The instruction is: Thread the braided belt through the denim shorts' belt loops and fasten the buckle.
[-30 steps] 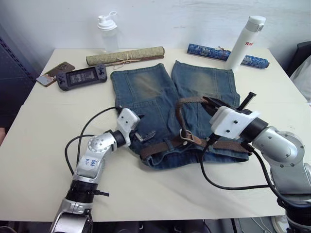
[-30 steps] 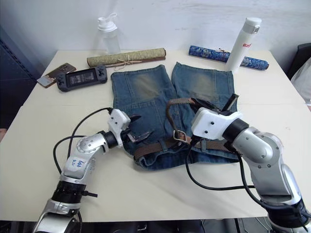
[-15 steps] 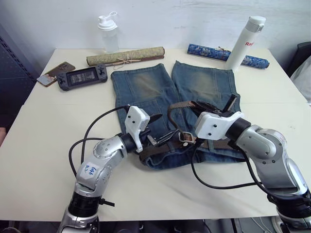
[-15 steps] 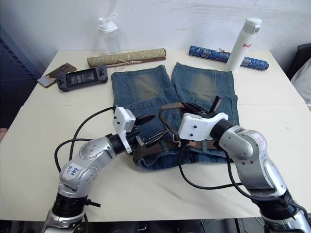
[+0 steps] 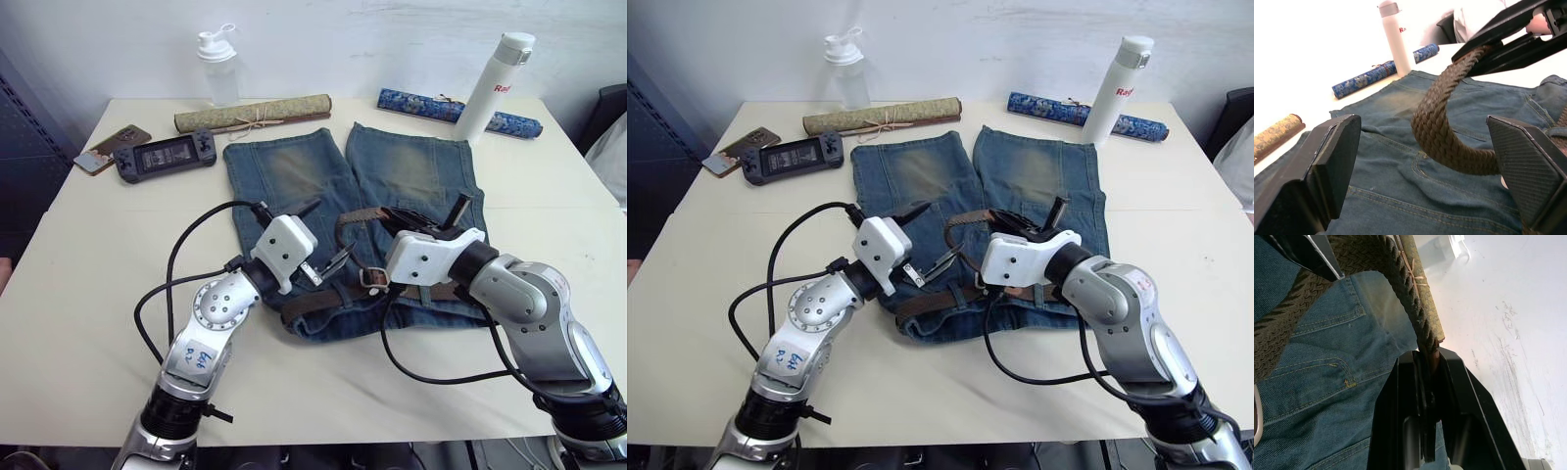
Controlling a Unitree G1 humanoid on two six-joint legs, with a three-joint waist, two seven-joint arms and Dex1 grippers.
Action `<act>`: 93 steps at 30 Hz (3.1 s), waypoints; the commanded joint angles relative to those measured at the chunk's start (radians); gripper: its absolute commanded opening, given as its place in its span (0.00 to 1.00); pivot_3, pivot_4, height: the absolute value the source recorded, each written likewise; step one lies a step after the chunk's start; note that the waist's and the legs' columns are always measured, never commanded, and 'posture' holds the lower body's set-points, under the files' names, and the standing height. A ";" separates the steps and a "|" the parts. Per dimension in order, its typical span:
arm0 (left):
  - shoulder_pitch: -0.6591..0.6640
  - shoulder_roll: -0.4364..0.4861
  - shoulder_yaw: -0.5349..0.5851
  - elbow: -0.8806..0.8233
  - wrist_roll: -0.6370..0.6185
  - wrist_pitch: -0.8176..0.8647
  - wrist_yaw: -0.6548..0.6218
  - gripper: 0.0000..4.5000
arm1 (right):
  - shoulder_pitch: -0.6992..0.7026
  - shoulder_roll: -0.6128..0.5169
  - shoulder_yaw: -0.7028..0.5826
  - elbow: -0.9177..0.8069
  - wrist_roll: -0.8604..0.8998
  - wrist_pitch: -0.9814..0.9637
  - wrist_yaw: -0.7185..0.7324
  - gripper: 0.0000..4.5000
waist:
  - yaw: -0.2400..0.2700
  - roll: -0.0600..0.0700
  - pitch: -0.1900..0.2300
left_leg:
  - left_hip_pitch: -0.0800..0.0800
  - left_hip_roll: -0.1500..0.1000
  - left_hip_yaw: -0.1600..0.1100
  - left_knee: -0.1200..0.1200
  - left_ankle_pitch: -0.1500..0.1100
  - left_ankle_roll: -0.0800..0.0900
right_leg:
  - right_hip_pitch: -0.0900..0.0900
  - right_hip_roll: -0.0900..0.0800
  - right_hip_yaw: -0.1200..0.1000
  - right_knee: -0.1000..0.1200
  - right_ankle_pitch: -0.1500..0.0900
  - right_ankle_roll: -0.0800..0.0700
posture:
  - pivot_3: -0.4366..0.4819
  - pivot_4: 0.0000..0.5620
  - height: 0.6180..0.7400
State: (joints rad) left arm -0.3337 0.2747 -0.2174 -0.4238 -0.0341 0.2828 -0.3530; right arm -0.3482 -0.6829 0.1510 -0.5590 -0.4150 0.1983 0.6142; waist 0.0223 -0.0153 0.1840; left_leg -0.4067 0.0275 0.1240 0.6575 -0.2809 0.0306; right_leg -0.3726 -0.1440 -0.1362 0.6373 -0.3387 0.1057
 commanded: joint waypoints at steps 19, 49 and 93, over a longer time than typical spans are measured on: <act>-0.027 -0.041 -0.018 0.038 0.027 -0.004 -0.018 0.02 | 0.006 0.013 -0.015 -0.051 -0.003 -0.011 0.019 0.00 | 0.000 0.000 0.000 | 0.000 0.000 0.000 0.000 0.000 0.000 | 0.000 0.000 0.000 0.000 0.000 0.000 | 0.48 0.27 0.82; 0.074 -0.138 0.143 0.059 -0.312 0.224 -0.081 0.00 | 0.218 0.288 -0.294 -0.289 0.459 0.776 0.013 0.81 | -0.007 0.000 0.000 | 0.000 0.000 -0.001 -0.004 -0.001 0.001 | 0.000 -0.001 0.000 0.001 0.000 0.000 | 0.48 0.27 0.82; 0.032 -0.109 0.064 0.038 -0.290 0.156 -0.119 0.00 | 0.206 0.179 0.104 -0.196 0.494 0.775 -0.208 0.02 | -0.001 0.000 0.000 | 0.000 0.000 0.000 -0.005 -0.001 0.001 | -0.002 -0.003 0.000 -0.003 0.000 0.000 | 0.48 0.27 0.82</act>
State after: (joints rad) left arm -0.2824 0.1639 -0.1390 -0.3388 -0.3255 0.4686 -0.4531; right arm -0.1424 -0.4996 0.2354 -0.7562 0.0883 0.9801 0.4123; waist 0.0210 -0.0151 0.1839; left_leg -0.4071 0.0272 0.1238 0.6529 -0.2814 0.0311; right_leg -0.3744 -0.1468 -0.1362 0.6341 -0.3388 0.1055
